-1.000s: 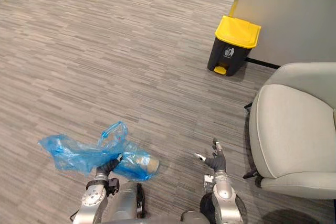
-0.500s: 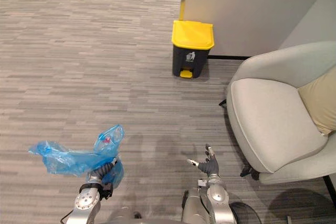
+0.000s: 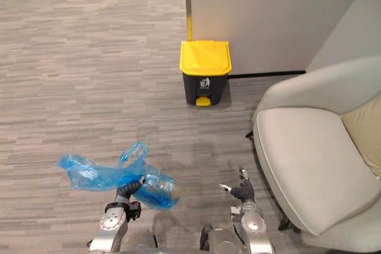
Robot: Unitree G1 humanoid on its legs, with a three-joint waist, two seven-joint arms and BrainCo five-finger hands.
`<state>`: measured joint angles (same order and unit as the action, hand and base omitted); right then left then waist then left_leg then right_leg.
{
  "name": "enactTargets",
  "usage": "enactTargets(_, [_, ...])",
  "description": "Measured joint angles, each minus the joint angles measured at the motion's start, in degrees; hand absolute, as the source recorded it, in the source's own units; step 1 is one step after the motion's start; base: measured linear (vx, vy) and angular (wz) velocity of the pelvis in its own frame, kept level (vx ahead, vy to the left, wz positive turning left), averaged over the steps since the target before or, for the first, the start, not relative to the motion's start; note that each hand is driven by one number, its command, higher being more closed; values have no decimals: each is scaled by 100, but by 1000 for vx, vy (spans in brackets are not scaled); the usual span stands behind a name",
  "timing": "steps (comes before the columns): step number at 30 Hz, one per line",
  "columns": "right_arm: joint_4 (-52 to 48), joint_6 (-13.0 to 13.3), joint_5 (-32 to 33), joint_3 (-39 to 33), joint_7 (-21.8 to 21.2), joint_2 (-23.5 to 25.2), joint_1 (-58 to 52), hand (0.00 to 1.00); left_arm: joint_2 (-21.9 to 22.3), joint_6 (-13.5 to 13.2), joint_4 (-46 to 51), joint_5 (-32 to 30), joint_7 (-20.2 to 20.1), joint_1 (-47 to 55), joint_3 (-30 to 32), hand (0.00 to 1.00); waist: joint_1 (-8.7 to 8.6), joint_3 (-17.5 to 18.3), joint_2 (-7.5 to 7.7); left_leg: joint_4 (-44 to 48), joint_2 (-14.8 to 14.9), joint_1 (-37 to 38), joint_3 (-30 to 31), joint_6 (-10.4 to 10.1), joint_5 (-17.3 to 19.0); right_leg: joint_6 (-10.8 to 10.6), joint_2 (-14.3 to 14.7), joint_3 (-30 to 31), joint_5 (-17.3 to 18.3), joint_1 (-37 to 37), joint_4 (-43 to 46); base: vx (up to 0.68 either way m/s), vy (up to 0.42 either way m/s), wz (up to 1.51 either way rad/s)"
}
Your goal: Gather rubbish on tea table into small bin, then transfer packed bag to large trash can.
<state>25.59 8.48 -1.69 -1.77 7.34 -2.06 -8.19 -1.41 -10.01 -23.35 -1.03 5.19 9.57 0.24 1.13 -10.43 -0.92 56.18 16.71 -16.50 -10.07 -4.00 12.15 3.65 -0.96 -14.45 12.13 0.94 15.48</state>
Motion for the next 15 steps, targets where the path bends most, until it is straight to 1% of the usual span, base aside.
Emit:
enactTargets(1, [-3, -2, 10, -1, 0, 1, 52, 0, -6, 3, 54, 0, 2, 99, 20, 100, 107, -31, 52, -527, -95, -304, -44, 89, 123, -100, -34, 115, 58, -142, -95, 269, 137, -47])
enactTargets(2, [-1, -4, 10, -1, 3, 9, 48, 0, -7, 7, 53, 0, 4, 119, 20, 100, 126, -41, 70, -812, -168, -370, -47, 92, 125, -148, -72, 150, 86, -199, -119, 306, 196, -33])
enactTargets(3, [3, -4, 11, -12, 9, 15, 43, 0, -7, 11, 53, 1, 11, 175, 19, 100, 137, -40, 107, -1640, -408, -494, -18, 70, 102, -322, -210, 209, 192, -293, -123, 336, 246, -19])
enactTargets(4, [22, 3, 11, -36, 15, -32, 43, 0, 5, 14, 39, 3, 12, 196, 18, 100, 135, -30, 102, -2768, -664, -470, 90, -27, -95, -495, -320, 277, 301, -384, -121, 357, 269, -21])
enactTargets(5, [80, 6, 11, -65, 17, -104, 62, 0, 13, 14, 24, 7, 18, 202, 19, 100, 140, 2, 38, -3382, -731, -388, 201, -66, -348, -595, -314, 333, 353, -390, -122, 374, 315, -39])
enactTargets(6, [428, -23, 11, -52, 17, -77, 223, 0, -48, 15, -41, 24, 40, 191, 36, 100, 190, 16, 185, -3632, -899, -225, 102, 190, -994, -785, -431, 543, 432, -462, -126, 409, 280, -30])
enactTargets(7, [477, -24, 9, -43, 13, 23, 208, 0, -166, 17, -86, 26, 82, 160, 50, 100, 150, 113, 364, -3599, -1104, -243, 18, 278, -850, -782, -610, 649, 391, -474, -284, 492, 298, -25])
enactTargets(8, [477, -18, 8, -49, 13, 43, 209, 0, -197, 16, -86, 24, 106, 133, 50, 100, 147, 134, 397, -3477, -1155, -299, -20, 332, -740, -796, -673, 706, 389, -479, -301, 498, 249, -3])
enactTargets(9, [477, -17, 4, -51, 11, 57, 222, 0, -216, 23, -89, 23, 119, 89, 45, 100, 139, 140, 408, -3147, -1207, -329, -170, 469, -446, -854, -822, 815, 378, -520, -219, 476, 276, -22])
enactTargets(10, [480, -16, -3, -48, 5, 63, 256, 0, -210, 22, -83, 22, 125, 94, 30, 100, 159, 140, 405, -3041, -1260, -194, -263, 528, -216, -928, -925, 895, 349, -509, 40, 388, 238, -30])
enactTargets(11, [481, -15, -6, -46, 4, 65, 272, 0, -214, 22, -81, 21, 125, 101, 12, 100, 154, 133, 391, -3046, -1289, -86, -306, 542, -117, -941, -977, 960, 343, -443, 358, 358, 218, -46])
enactTargets(12, [520, -14, -23, -45, -4, 75, 281, 0, -240, 22, -80, 18, 122, 189, -25, 100, 142, 132, 387, -3214, -1359, 288, -459, 584, 58, -1198, -1139, 1115, 190, -39, 1548, 342, 177, -37])
enactTargets(13, [542, -13, -69, -44, -8, 80, 280, 0, -251, 25, -85, 16, 122, 195, -98, 100, 109, 131, 386, -3370, -1427, 597, -490, 596, 139, -1367, -1255, 1171, -10, 355, 2525, 335, 149, -25])
enactTargets(14, [554, -13, -78, -44, -11, 82, 250, 0, -264, 26, -84, 14, 123, 200, -168, 100, 83, 131, 385, -3455, -1465, 763, -491, 612, 174, -1340, -1302, 1149, 5, 546, 3032, 338, 97, 0])
enactTargets(15, [563, -17, -117, -29, -15, 87, 177, 0, -337, 23, -78, 13, 119, 184, -239, 100, 44, 125, 374, -3604, -1480, 1073, -490, 634, 248, -1197, -1306, 1064, 83, 933, 3737, 270, 42, 7])
